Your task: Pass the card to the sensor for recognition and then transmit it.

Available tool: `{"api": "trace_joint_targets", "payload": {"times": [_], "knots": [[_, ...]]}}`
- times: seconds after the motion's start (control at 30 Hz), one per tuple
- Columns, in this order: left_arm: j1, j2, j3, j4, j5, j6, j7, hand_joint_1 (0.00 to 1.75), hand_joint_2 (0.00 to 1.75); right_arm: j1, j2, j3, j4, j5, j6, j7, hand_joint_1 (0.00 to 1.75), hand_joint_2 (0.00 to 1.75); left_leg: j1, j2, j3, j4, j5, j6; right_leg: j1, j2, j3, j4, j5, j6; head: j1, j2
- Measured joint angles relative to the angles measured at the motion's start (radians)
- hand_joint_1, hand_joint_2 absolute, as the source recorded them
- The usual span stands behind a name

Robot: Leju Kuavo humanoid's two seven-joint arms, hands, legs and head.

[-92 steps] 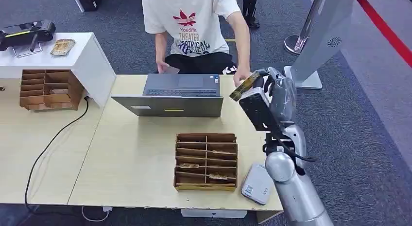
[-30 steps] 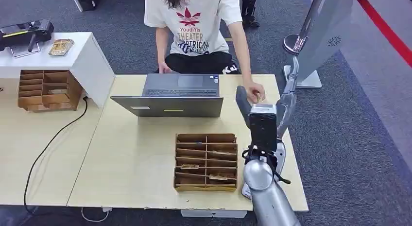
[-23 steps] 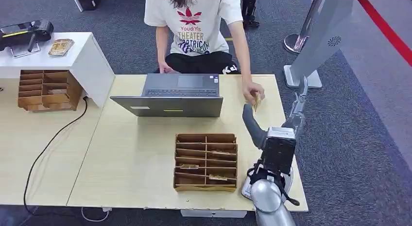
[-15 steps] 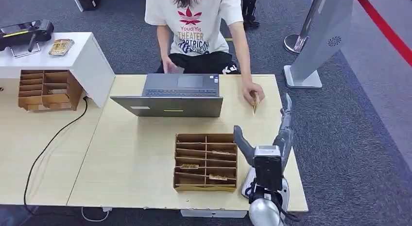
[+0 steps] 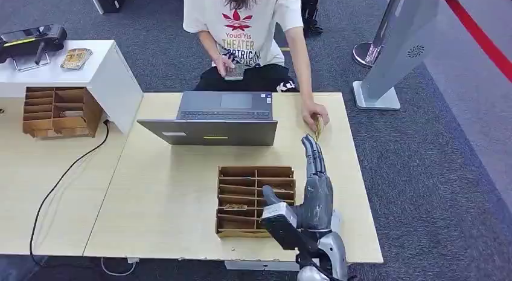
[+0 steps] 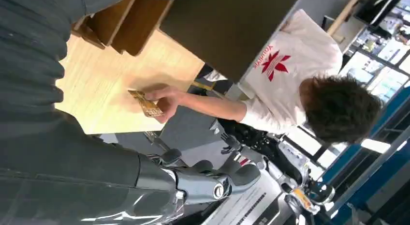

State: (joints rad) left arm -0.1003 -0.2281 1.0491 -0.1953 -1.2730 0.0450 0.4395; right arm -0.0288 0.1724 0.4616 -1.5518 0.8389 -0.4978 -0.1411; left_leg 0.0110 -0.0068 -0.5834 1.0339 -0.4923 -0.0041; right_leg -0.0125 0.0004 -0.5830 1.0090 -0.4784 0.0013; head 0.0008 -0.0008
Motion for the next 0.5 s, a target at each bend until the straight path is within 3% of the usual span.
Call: {"api": "trace_joint_targets", "payload": {"times": [0.03, 0.07, 0.1, 0.5], "knots": [[0.0, 0.0, 0.0, 0.0, 0.0, 0.0, 0.0, 0.0, 0.0, 0.0, -0.002, 0.008, 0.008, 0.019, -0.005, 0.004, 1.54, 1.75, 0.0, 0.0, 0.0, 0.0, 0.0, 0.0, 0.0, 0.0, 0.0, 0.0, 0.0, 0.0, 0.0, 0.0], [0.0, 0.0, 0.0, 0.0, 0.0, 0.0, -0.001, 0.0, 0.0, 0.0, -0.005, 0.013, 0.015, 0.04, -0.01, 0.007, 1.54, 1.75, 0.0, 0.0, 0.0, 0.0, 0.0, 0.0, 0.0, 0.0, 0.0, 0.0, 0.0, 0.0, 0.0, 0.0], [0.0, 0.0, 0.0, 0.0, 0.0, 0.0, -0.001, 0.0, 0.0, 0.0, -0.007, 0.018, 0.022, 0.062, -0.016, 0.015, 1.75, 1.75, 0.0, 0.0, 0.0, 0.0, 0.0, 0.0, 0.0, 0.0, 0.0, 0.0, 0.0, 0.0, 0.0, 0.0], [0.0, 0.0, 0.0, 0.0, -0.003, -0.001, -0.002, 0.0, 0.0, -0.002, -0.034, 0.038, 0.06, 0.211, -0.084, 0.057, 1.75, 1.75, 0.0, 0.0, 0.0, 0.0, 0.0, 0.0, 0.0, 0.0, 0.0, 0.0, 0.0, 0.0, 0.0, 0.0]]}}
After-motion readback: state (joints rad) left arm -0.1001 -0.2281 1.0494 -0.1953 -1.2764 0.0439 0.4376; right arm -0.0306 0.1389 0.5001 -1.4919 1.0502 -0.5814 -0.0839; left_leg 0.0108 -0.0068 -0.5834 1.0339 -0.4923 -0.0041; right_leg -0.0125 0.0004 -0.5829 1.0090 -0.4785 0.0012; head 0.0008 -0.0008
